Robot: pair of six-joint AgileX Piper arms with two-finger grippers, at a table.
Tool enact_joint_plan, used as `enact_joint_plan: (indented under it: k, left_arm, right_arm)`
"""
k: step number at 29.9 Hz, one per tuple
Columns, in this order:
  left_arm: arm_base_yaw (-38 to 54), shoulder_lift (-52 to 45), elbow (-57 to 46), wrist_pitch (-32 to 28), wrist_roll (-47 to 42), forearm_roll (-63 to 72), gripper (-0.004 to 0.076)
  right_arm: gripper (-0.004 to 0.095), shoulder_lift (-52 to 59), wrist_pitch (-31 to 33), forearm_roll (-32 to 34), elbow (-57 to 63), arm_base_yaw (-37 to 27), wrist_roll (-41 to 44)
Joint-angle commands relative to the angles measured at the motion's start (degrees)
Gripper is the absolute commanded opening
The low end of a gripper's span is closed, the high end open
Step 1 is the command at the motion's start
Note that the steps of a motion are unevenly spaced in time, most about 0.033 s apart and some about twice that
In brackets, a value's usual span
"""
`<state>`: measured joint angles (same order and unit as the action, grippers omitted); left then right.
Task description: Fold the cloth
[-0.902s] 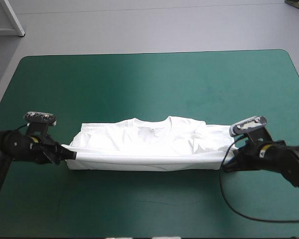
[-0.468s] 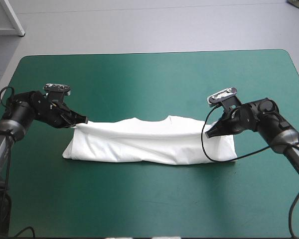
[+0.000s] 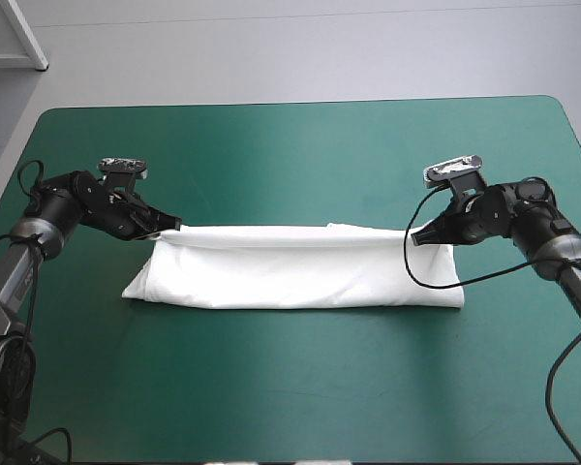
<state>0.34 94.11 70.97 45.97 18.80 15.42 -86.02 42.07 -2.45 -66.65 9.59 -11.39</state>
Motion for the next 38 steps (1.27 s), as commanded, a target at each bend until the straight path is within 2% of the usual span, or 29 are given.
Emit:
enact_joint_plan:
  k: [1,3,6,8,10,12,16,17,19,23,28,30,31,33,34,35,38]
  left_arm:
    - [-0.2,-2.4,2.1,-3.9,0.1,1.3,0.0019]
    - [-0.2,-2.4,2.1,-4.6,0.1,1.3,0.0019]
    - [-0.2,-2.4,2.1,-5.8,0.1,0.9,0.0022]
    - [-0.2,-2.4,2.1,-6.3,0.3,-0.2,0.0055]
    - [0.0,-2.4,2.1,-7.0,1.2,-0.3,0.0136]
    - [0.0,-2.4,2.1,-7.4,2.6,-0.3,0.0237]
    - [0.0,-2.4,2.2,-8.2,3.1,-0.3,0.0456]
    - [0.0,-2.4,2.4,-8.2,3.1,-0.4,0.0491]
    - [0.0,-2.6,3.4,-6.7,3.1,-0.6,0.0508]
    - [-0.3,-3.9,5.3,-3.2,3.6,2.1,0.0498]
    - [-3.6,-7.1,5.6,2.6,10.7,12.7,0.044]
    - [-6.5,-7.5,5.6,4.5,13.4,17.7,0.0363]
    - [-8.4,-7.5,5.6,5.2,13.6,19.2,0.0272]
    - [-12.2,-7.3,5.6,5.3,13.9,20.7,0.0114]
    - [-14.7,-7.0,5.6,5.2,14.5,21.3,0.0022]
    - [-16.4,-6.4,5.6,4.7,14.6,21.8,0.0024]
    - [-21.1,-3.9,5.5,3.9,13.1,24.0,0.0019]
  right_arm:
    - [0.0024,1.8,-2.6,-3.2,-2.0,-1.4,-4.1]
    - [0.0096,1.6,-3.2,-3.9,-2.0,-1.5,-4.3]
    - [0.0302,1.0,-4.1,-2.8,-2.0,-1.5,-3.5]
    - [0.0434,0.9,-5.0,-1.0,-2.0,-1.6,-1.8]
    - [0.0508,0.9,-7.0,2.4,-2.0,-2.2,1.8]
    - [0.0522,0.9,-7.1,4.7,-2.8,-3.4,4.8]
    - [0.0522,0.9,-5.6,4.0,-5.2,-6.9,4.8]
    - [0.052,1.0,-5.0,4.0,-5.9,-7.5,4.7]
    - [0.0513,1.7,-3.6,3.7,-6.9,-8.5,4.5]
    - [0.0509,5.3,-3.4,3.6,-7.0,-9.1,4.4]
    - [0.0447,11.6,-1.0,1.7,-7.0,-9.1,4.5]
    - [0.0404,14.5,-0.1,0.7,-7.0,-9.1,4.1]
    - [0.0361,15.8,0.4,0.6,-7.0,-9.1,3.9]
    - [0.0211,18.0,1.8,1.4,-7.0,-9.1,3.7]
    - [0.0067,19.2,2.8,2.1,-7.0,-9.1,3.7]
    - [-0.0025,20.0,3.4,2.4,-7.0,-9.1,3.7]
    - [-0.0017,21.6,5.9,3.0,-7.0,-9.1,4.9]
